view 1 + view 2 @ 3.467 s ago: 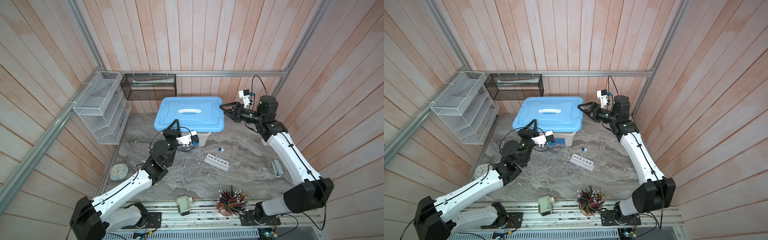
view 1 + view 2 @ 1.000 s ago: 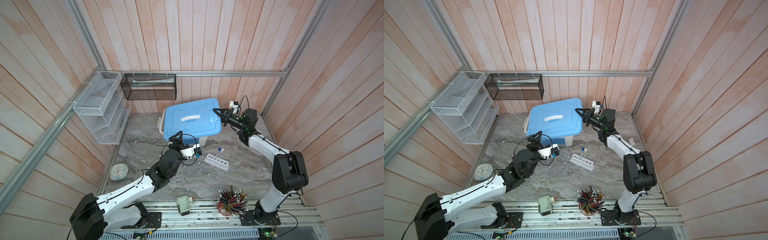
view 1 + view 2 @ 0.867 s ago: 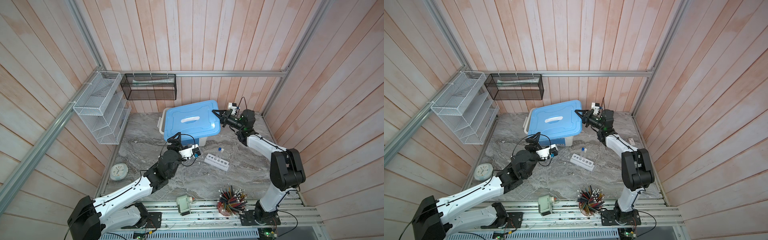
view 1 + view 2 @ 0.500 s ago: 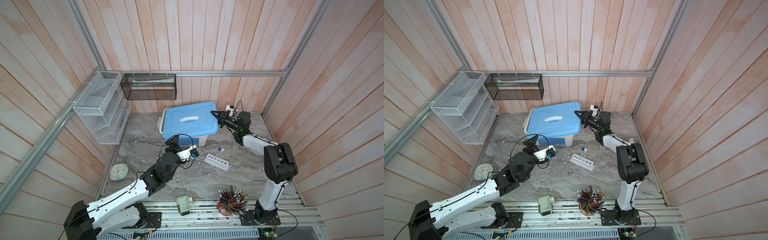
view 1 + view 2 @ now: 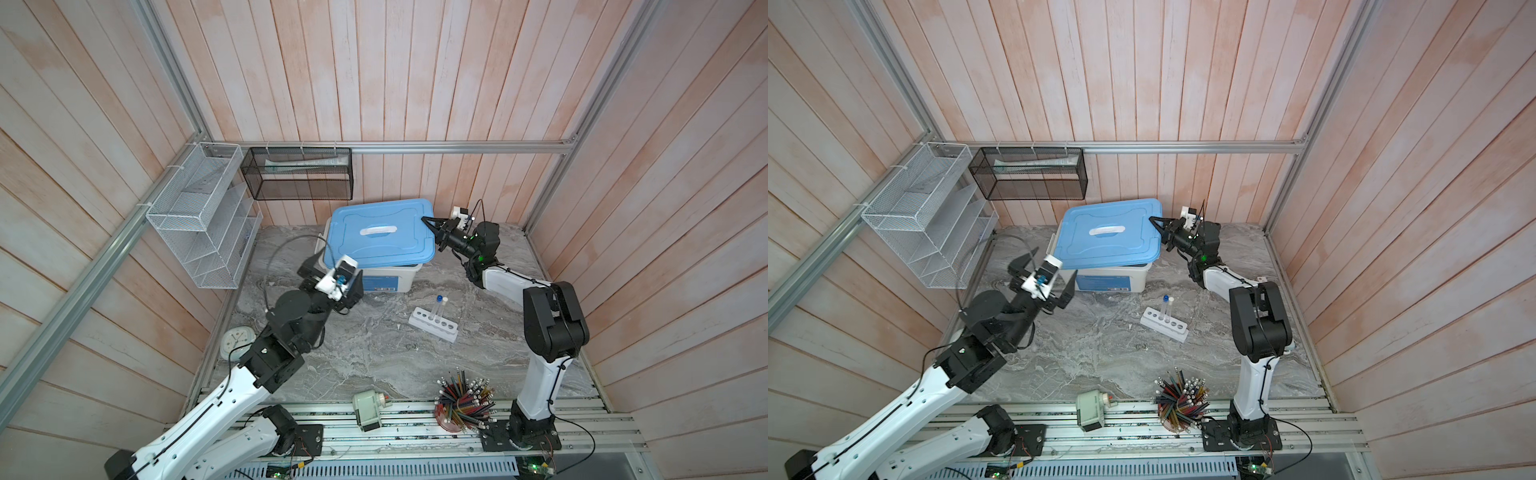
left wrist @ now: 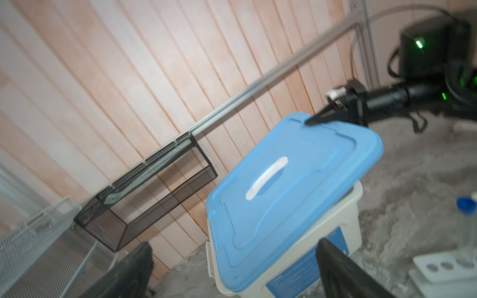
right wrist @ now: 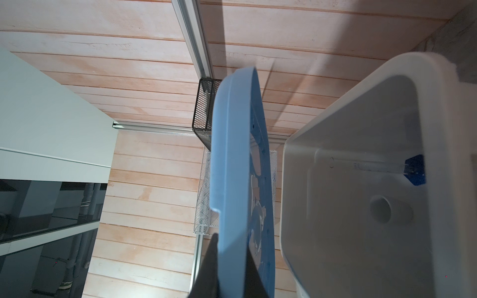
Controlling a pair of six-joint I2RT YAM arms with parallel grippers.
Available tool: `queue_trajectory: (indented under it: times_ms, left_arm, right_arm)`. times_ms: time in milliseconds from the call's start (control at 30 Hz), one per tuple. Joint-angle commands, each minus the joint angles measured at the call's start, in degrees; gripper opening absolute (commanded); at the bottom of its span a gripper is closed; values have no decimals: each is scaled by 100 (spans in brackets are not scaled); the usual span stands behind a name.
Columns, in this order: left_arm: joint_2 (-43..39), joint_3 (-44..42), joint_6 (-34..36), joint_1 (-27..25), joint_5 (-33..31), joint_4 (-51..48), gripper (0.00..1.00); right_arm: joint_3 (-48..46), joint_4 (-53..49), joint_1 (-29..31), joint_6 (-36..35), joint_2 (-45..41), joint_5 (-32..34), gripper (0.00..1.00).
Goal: Organize the chemistry lab equipment
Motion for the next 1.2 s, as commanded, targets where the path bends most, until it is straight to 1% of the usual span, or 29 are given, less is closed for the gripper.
queue_trajectory:
  times_ms: [0, 67, 133, 200, 267, 300, 367, 700, 1000, 1167]
  left_arm:
    - [-181, 237, -1748, 855, 1142, -385, 100]
    - [-211, 273, -2215, 1397, 1593, -446, 100]
    - [-227, 231, -2601, 1817, 1968, -438, 100]
    - [-227, 165, -2919, 2098, 2259, -392, 100]
    - [-228, 70, -3093, 2277, 2493, -325, 100]
    - [-236, 25, -3236, 2324, 2512, -295, 100]
    - [-237, -30, -3306, 2409, 2570, -260, 100]
    - [-248, -223, -3343, 2597, 2717, -173, 100]
    - [-223, -303, -3351, 2744, 2841, -117, 100]
    - [-205, -321, -3360, 2761, 2884, -90, 100]
  right_arm:
    - [193, 288, 62, -24, 95, 75, 10]
    - [225, 312, 84, -9, 136, 76, 10]
    - [278, 264, 112, -46, 190, 118, 10]
    - [336, 289, 122, -19, 281, 135, 10]
    - [379, 407, 132, 92, 396, 137, 10]
    - [401, 473, 150, 139, 445, 147, 10]
    - [468, 402, 165, 112, 506, 189, 10]
    - [829, 151, 266, 16, 816, 275, 10]
    - [772, -29, 287, -144, 801, 312, 10]
    - [772, 6, 282, -116, 874, 350, 10]
